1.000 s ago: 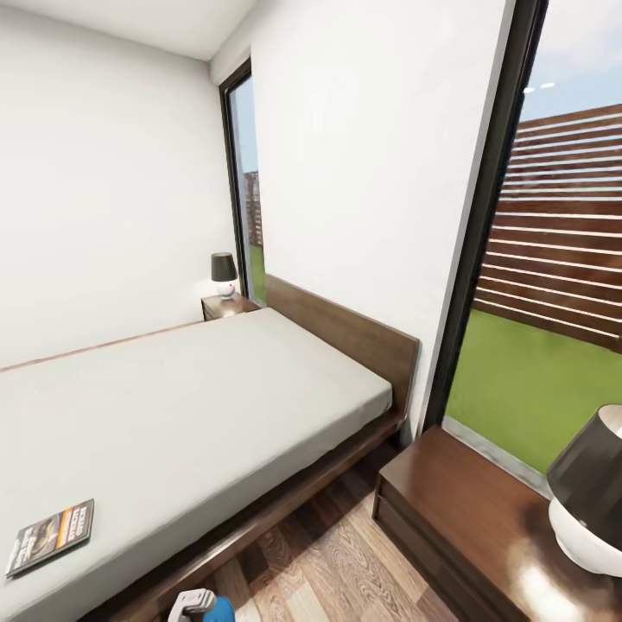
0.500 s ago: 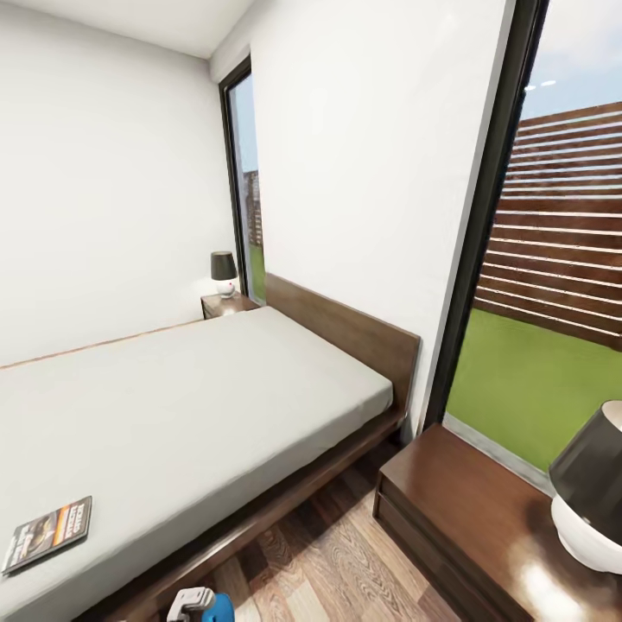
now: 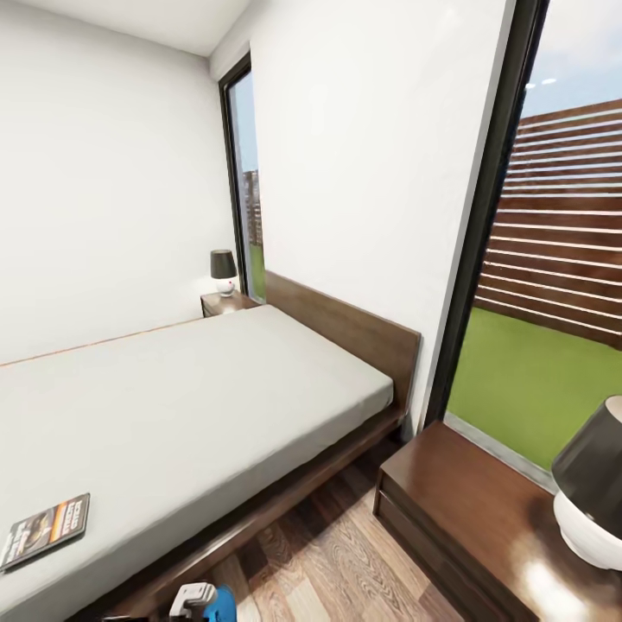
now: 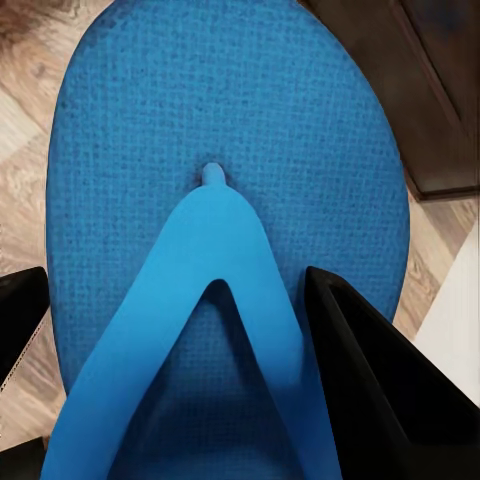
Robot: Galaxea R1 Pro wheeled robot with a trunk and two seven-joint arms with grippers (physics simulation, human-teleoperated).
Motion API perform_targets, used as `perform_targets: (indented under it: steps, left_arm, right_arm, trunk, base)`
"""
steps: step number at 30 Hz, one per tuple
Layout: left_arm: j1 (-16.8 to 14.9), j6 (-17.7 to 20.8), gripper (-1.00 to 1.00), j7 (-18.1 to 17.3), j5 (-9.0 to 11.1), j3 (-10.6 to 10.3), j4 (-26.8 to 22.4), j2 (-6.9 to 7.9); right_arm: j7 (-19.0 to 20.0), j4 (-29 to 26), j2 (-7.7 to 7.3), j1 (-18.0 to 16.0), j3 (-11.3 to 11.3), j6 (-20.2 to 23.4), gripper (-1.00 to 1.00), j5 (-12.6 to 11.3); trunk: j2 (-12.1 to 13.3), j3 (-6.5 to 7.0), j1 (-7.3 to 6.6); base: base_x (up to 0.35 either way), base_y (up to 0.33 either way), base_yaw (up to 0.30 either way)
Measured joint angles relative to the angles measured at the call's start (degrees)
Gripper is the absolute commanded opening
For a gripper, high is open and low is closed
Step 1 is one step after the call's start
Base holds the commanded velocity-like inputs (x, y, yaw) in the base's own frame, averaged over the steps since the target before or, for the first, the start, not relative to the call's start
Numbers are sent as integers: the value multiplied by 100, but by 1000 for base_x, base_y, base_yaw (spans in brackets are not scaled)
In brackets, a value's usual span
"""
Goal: In the bedroom, move the book from the bed onto either nightstand, and place the two sandals side by side next to the bed.
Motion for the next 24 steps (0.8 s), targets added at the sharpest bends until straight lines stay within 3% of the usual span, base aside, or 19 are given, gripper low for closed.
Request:
perform_targets:
  steps: [17, 24]
  left_arm:
    - [3, 127, -100, 321, -59, -50, -394, -10]
    - [6, 352, -100, 514, -71, -55, -597, -14]
  right_arm:
    - [0, -7, 10, 0, 103, -1, 100, -13]
    - [0, -8, 11, 0, 159, -1, 100, -16]
  trunk:
    - [-682, -306, 373]
    - [-963, -431, 527]
  base:
    - [0, 0, 0]
    - [0, 0, 0]
